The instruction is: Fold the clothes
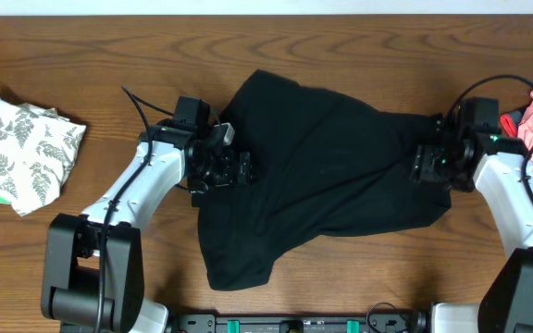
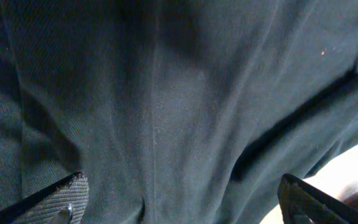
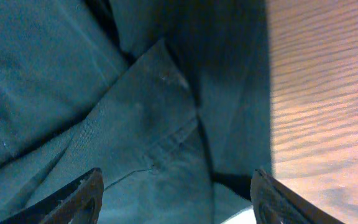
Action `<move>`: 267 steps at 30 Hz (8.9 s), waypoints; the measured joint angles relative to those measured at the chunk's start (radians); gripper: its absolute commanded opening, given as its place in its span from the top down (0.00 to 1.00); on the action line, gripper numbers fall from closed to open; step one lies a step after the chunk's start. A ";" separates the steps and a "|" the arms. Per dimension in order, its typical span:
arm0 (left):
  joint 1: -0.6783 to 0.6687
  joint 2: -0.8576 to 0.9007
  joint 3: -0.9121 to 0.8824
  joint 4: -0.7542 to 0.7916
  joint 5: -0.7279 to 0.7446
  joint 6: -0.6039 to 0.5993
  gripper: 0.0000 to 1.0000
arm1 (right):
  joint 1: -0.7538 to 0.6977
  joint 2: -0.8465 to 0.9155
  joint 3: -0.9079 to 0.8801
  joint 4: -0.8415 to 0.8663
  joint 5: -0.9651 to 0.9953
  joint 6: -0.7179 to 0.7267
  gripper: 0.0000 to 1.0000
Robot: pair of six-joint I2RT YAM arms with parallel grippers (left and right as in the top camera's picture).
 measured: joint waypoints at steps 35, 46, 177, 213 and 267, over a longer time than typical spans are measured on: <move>0.000 0.000 0.000 0.003 0.000 0.000 0.03 | 0.000 0.000 -0.207 0.125 -0.070 0.016 0.99; 0.000 0.000 0.000 0.003 0.000 0.000 0.03 | 0.000 0.000 -0.050 -0.182 0.031 0.089 0.99; -0.040 0.384 0.117 0.866 -0.354 0.000 0.94 | -0.069 -0.102 0.259 -0.153 -0.057 0.053 0.78; -0.139 0.189 0.288 0.188 -0.546 0.000 0.94 | -0.069 -0.102 0.259 -0.208 -0.044 0.053 0.78; 0.039 0.335 0.359 0.044 -0.457 0.079 0.36 | -0.069 -0.074 0.259 -0.227 -0.043 0.069 0.67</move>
